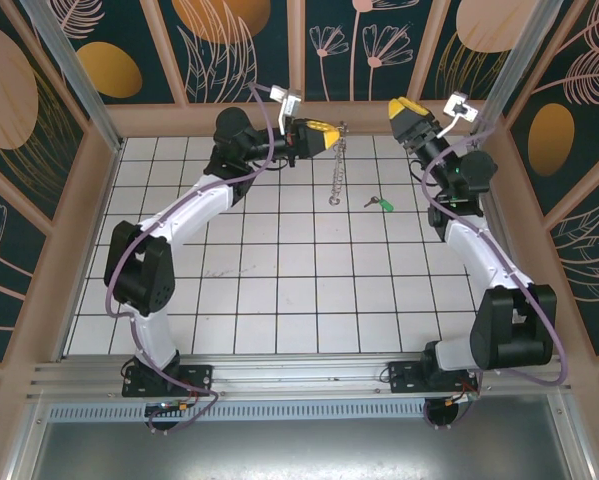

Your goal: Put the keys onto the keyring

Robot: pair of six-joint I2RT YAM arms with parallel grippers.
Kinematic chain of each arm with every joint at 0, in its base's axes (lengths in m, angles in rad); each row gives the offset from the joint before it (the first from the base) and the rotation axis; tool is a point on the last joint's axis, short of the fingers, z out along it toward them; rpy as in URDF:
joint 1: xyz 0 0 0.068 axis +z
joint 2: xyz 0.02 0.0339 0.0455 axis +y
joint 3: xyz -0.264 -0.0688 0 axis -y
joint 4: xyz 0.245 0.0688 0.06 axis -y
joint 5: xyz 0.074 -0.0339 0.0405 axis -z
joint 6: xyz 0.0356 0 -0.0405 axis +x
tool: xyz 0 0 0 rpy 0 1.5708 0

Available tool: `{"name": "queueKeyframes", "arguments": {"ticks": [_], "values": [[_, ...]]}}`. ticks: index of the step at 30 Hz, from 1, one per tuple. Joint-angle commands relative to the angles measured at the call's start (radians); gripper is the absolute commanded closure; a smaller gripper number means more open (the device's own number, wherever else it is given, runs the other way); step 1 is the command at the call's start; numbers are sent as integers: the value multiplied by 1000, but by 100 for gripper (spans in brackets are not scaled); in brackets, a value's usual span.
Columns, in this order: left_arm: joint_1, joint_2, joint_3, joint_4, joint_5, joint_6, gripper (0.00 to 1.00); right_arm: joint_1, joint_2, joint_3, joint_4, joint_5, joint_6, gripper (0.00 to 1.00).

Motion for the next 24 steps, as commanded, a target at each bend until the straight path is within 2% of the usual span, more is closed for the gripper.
{"name": "queueKeyframes", "arguments": {"ticks": [1, 7, 13, 19, 24], "values": [[-7, -102, -34, -75, -51, 138, 100, -25, 12, 48, -413, 59, -116, 45], [-7, -193, -104, -199, -128, 286, 100, -56, 158, 139, -760, 100, -243, 49], [-7, -226, -167, -180, -146, 286, 100, -60, 396, 297, -1030, 200, -439, 56], [-7, -245, -199, -168, -148, 276, 100, -60, 638, 469, -1145, 211, -560, 62], [-7, -256, -197, -181, -144, 280, 100, -56, 752, 539, -1191, 207, -606, 65]]}}
